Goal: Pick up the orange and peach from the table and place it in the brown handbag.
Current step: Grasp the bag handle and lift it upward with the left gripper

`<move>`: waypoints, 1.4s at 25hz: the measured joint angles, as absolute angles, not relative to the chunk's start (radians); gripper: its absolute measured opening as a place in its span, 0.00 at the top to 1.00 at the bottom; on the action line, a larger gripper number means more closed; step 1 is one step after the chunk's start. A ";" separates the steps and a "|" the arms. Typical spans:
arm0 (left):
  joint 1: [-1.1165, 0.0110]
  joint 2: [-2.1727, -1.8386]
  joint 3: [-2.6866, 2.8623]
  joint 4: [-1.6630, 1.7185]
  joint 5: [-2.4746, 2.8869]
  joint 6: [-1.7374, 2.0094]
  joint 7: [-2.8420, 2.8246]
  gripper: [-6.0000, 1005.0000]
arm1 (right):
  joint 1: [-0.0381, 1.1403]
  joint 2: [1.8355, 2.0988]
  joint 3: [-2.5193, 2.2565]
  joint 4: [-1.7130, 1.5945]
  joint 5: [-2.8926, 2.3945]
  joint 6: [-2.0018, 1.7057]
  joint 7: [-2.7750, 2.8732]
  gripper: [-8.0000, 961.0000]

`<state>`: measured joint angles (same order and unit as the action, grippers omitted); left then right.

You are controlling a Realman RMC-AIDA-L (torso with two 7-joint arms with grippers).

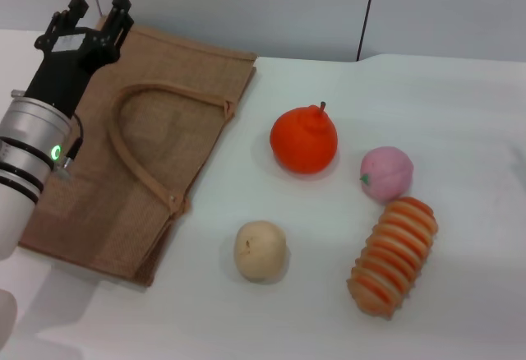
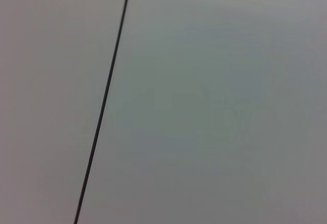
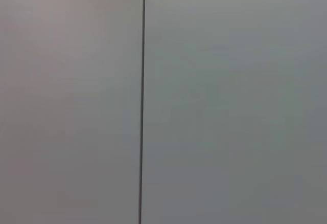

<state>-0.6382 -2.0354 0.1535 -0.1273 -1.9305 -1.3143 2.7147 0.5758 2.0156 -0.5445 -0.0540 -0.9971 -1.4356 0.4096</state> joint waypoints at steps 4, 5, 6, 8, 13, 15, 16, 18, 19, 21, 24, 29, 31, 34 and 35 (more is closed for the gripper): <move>-0.642 -2.032 0.158 -0.119 -1.927 -1.287 2.639 0.29 | 0.574 2.016 -0.545 -0.055 -0.999 -1.427 0.410 0.27; -0.645 -2.030 0.171 -0.109 -1.926 -1.269 2.587 0.29 | 0.573 2.016 -0.544 -0.055 -0.999 -1.427 0.410 0.27; -0.645 -2.030 0.177 -0.103 -1.924 -1.263 2.567 0.29 | 0.573 2.016 -0.545 -0.055 -1.000 -1.427 0.410 0.27; -0.645 -2.029 0.194 -0.088 -1.915 -1.253 2.520 0.29 | 0.573 2.016 -0.547 -0.055 -1.001 -1.427 0.410 0.27; -0.644 -2.027 0.260 0.012 -1.846 -1.215 2.269 0.29 | 0.572 2.015 -0.549 -0.055 -1.003 -1.427 0.410 0.27; -0.639 -2.026 0.288 0.075 -1.796 -1.192 2.114 0.29 | 0.572 2.014 -0.549 -0.055 -1.003 -1.427 0.410 0.27; -0.637 -2.025 0.298 0.102 -1.771 -1.183 2.055 0.29 | 0.572 2.014 -0.550 -0.055 -1.003 -1.427 0.410 0.27; -0.633 -2.025 0.312 0.181 -1.691 -1.156 1.893 0.29 | 0.572 2.014 -0.550 -0.055 -1.003 -1.426 0.410 0.27; -0.632 -2.025 0.314 0.207 -1.657 -1.148 1.834 0.29 | 0.572 2.014 -0.551 -0.055 -1.003 -1.426 0.410 0.27; -0.629 -2.025 0.314 0.283 -1.554 -1.130 1.674 0.29 | 0.572 2.014 -0.551 -0.055 -1.003 -1.425 0.410 0.27; -0.628 -2.021 0.315 0.381 -1.400 -1.124 1.474 0.29 | 0.572 2.014 -0.549 -0.056 -1.003 -1.425 0.410 0.27; -0.636 -2.019 0.315 0.576 -1.098 -1.131 1.147 0.29 | 0.572 2.013 -0.546 -0.057 -1.003 -1.414 0.410 0.27; -0.644 -2.019 0.316 0.639 -0.995 -1.141 1.047 0.29 | 0.572 2.012 -0.546 -0.057 -1.003 -1.414 0.410 0.27; -0.663 -2.019 0.316 0.696 -0.874 -1.149 0.952 0.29 | 0.570 2.011 -0.546 -0.057 -1.003 -1.414 0.410 0.27; -0.681 -2.018 0.316 0.726 -0.778 -1.155 0.887 0.29 | 0.569 2.011 -0.546 -0.057 -1.003 -1.414 0.410 0.27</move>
